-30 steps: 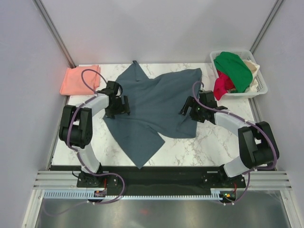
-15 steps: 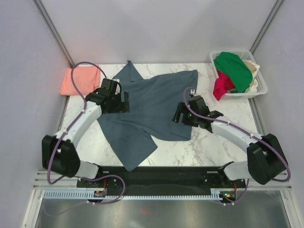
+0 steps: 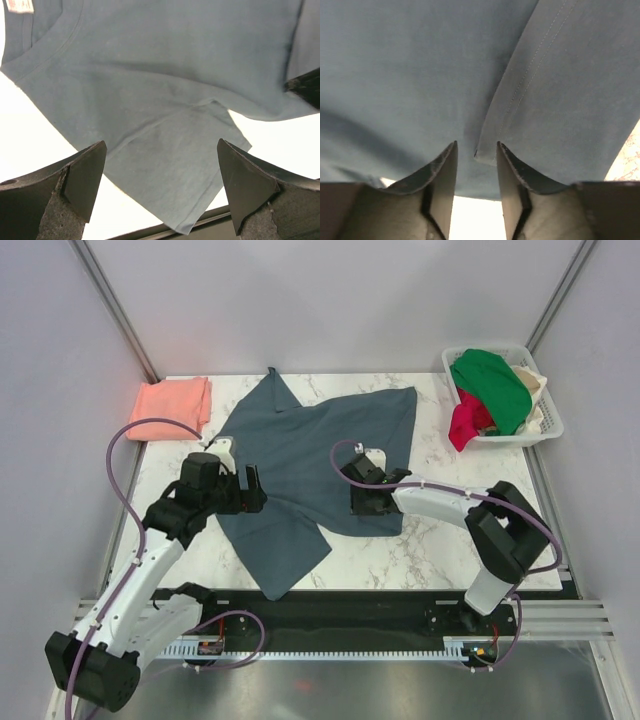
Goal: Fold and stack the t-shirts
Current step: Flatten the tshirt out
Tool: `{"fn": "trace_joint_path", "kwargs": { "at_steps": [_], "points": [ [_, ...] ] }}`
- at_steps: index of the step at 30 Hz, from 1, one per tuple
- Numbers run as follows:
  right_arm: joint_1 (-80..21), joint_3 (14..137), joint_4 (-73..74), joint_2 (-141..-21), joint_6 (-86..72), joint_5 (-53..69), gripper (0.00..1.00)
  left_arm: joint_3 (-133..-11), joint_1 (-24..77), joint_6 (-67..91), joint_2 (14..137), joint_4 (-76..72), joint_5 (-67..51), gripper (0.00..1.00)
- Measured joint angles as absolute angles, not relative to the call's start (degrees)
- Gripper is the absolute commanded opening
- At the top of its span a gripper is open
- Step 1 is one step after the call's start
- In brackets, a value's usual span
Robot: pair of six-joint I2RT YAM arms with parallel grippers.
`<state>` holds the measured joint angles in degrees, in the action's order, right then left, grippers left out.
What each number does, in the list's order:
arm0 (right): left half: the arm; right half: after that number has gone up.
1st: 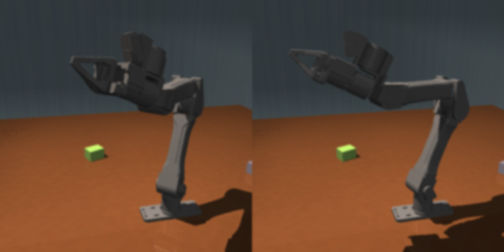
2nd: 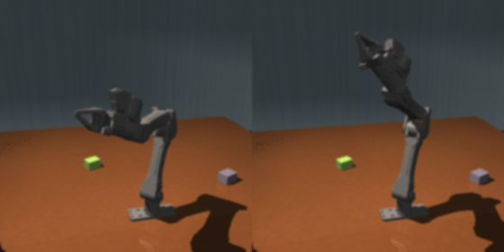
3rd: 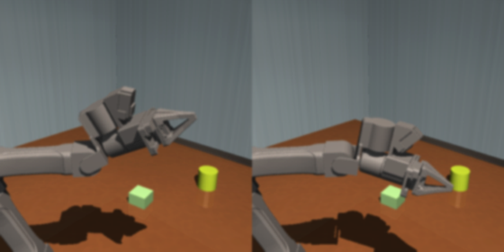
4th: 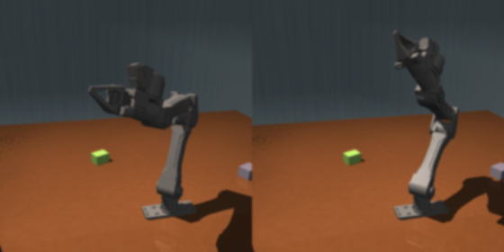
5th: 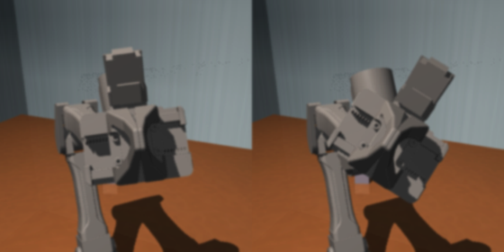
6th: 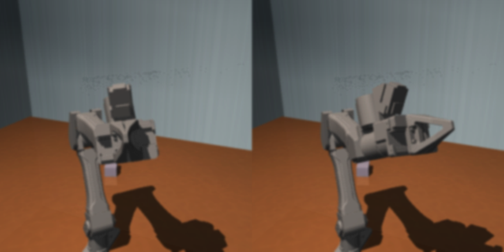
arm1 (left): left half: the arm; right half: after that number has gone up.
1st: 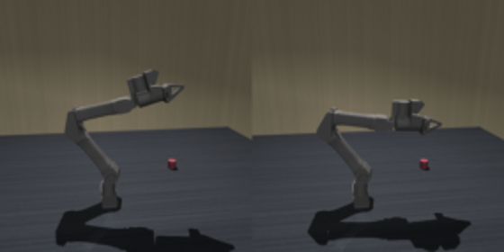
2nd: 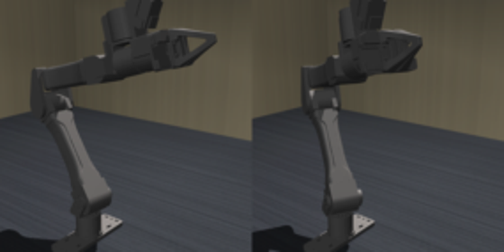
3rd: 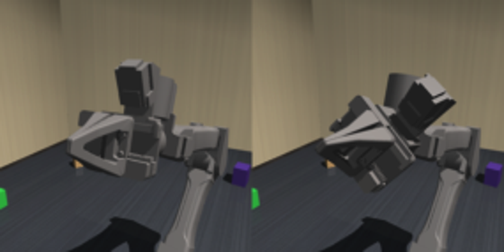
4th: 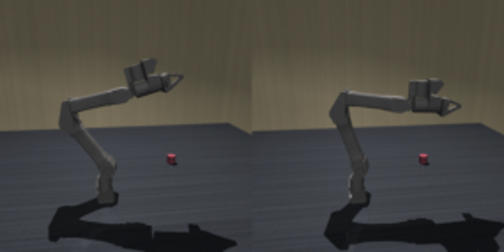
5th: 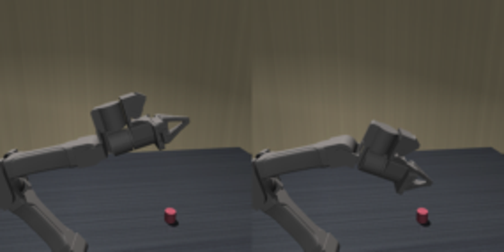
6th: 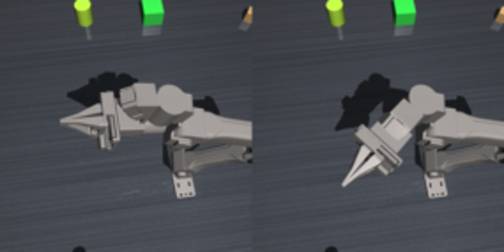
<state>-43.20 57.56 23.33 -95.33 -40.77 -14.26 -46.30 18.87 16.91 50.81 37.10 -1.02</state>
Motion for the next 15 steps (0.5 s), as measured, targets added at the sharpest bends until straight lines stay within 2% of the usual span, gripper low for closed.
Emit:
{"fn": "trace_joint_path", "kwargs": {
  "at_steps": [6, 9, 10, 15],
  "points": [
    [-45.5, 60.2, 25.8, -99.2, -41.8, -17.6, 0.30, -46.3, 18.9, 16.9, 50.7, 35.0, -1.9, 0.99],
    [-46.0, 60.2, 26.7, -99.3, -42.3, -18.6, 0.13, -46.3, 18.9, 16.9, 51.0, 35.0, -2.1, 0.99],
    [-46.0, 60.2, 26.9, -99.3, -42.5, -18.9, 0.02, -46.3, 18.9, 16.9, 51.0, 35.0, -2.1, 0.99],
    [-46.0, 60.2, 28.2, -99.3, -43.1, -20.3, 0.00, -46.3, 18.9, 16.9, 51.0, 34.9, -2.1, 0.99]
  ]
}}
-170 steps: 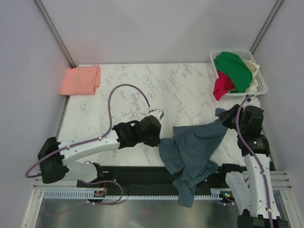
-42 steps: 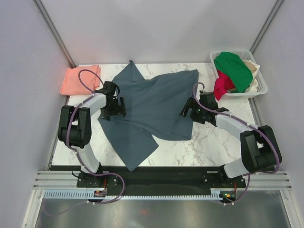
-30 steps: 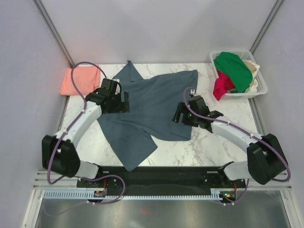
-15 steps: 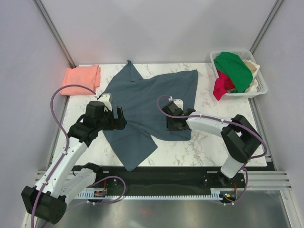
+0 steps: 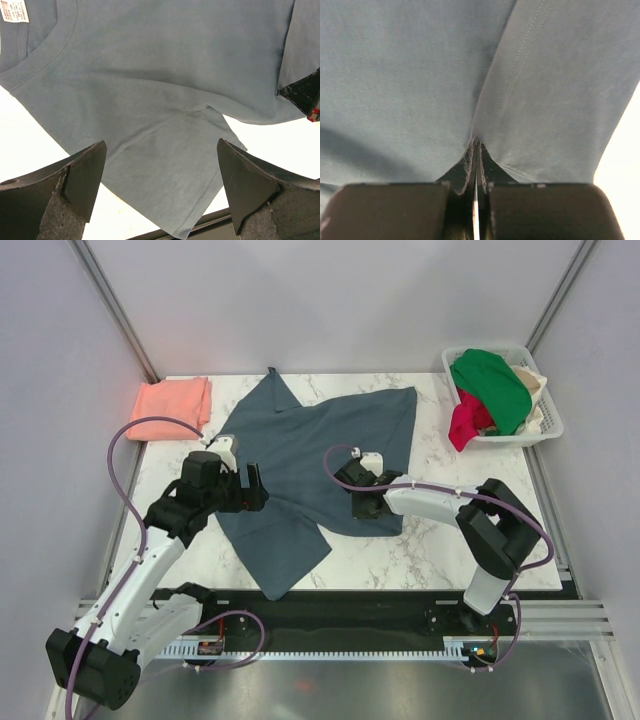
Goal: Fold and stack the t-shirts
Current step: Flatten the tshirt out
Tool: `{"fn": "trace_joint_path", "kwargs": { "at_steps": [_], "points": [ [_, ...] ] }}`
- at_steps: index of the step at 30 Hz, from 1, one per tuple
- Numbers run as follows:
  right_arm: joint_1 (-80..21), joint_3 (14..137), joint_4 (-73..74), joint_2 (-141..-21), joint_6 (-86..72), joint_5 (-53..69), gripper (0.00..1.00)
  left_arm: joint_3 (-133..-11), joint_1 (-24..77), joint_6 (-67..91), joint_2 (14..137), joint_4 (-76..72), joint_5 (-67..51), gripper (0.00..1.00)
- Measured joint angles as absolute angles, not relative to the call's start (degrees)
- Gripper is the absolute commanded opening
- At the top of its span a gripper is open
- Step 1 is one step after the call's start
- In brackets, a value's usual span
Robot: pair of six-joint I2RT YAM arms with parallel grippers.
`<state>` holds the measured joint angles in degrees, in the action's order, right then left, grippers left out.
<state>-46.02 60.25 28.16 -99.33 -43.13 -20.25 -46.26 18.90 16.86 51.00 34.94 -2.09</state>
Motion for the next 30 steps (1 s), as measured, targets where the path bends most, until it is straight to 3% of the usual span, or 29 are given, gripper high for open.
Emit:
{"fn": "trace_joint_path", "kwargs": {
  "at_steps": [11, 18, 19, 20, 22, 25, 30],
  "points": [
    [-45.5, 59.5, 30.7, -91.9, -43.7, -24.6, 0.00, -46.3, 18.9, 16.9, 51.0, 34.9, -2.2, 0.98],
    [-34.2, 45.4, 32.5, -68.4, -47.0, -29.7, 0.00, -46.3, 19.3, 16.9, 52.1, 34.8, -3.4, 0.98],
    [-31.3, 42.3, 32.7, -63.5, -47.4, -30.0, 0.05, -46.3, 19.4, 16.9, 52.3, 34.8, -3.5, 0.98],
    [-28.8, 39.5, 32.8, -59.3, -47.5, -30.1, 0.18, -46.3, 19.4, 16.9, 52.5, 34.7, -3.6, 0.98],
    [-26.9, 36.1, 33.3, -54.6, -46.9, -28.9, 0.56, -46.3, 19.5, 16.8, 53.0, 34.6, -3.7, 0.98],
    [-28.0, 36.2, 32.6, -56.9, -45.2, -25.0, 0.79, -46.3, 19.5, 16.9, 53.5, 34.6, -4.2, 0.98],
    [-38.7, 44.4, 32.2, -72.2, -44.1, -25.3, 0.79, -46.3, 19.5, 16.8, 53.7, 34.5, -4.7, 0.98]
  ]
}}
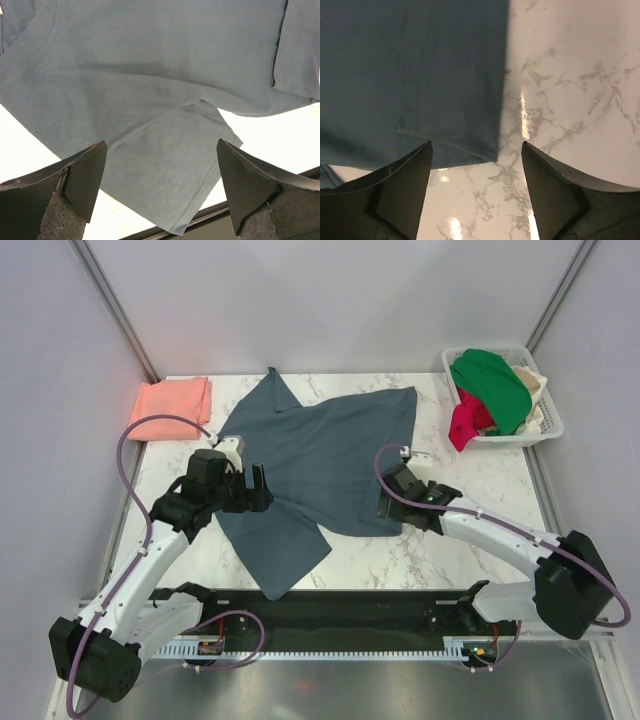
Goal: Fold and stack the t-shirts
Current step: Flatten the tshirt out
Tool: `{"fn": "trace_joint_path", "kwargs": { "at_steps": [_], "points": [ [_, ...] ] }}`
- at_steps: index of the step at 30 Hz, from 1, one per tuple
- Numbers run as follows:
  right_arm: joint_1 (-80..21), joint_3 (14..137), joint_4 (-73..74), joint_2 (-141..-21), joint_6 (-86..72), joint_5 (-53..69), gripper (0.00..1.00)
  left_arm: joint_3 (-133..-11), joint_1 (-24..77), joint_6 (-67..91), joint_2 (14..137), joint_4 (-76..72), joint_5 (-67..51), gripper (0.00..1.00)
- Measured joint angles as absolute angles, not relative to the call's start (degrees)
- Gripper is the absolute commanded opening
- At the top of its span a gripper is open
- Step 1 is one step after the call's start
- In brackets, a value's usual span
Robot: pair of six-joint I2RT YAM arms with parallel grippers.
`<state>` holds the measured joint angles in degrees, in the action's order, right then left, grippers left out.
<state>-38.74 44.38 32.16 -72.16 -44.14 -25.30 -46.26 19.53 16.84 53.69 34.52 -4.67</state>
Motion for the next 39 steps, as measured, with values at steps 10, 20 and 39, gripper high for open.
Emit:
{"fn": "trace_joint_path", "kwargs": {
  "at_steps": [10, 20, 39],
  "points": [
    [-44.6, 58.0, 29.2, -91.3, -44.1, -25.8, 0.62, -46.3, 19.7, 16.8, 53.3, 34.5, -5.0, 0.98],
    [-46.5, 62.4, 29.1, -99.6, -44.1, -25.5, 0.47, -46.3, 19.7, 16.8, 52.9, 34.5, -6.2, 0.98],
    [-46.9, 61.5, 27.6, -102.2, -44.1, -25.3, 0.00, -46.3, 19.7, 16.8, 52.8, 34.2, -6.5, 0.98]
  ]
}}
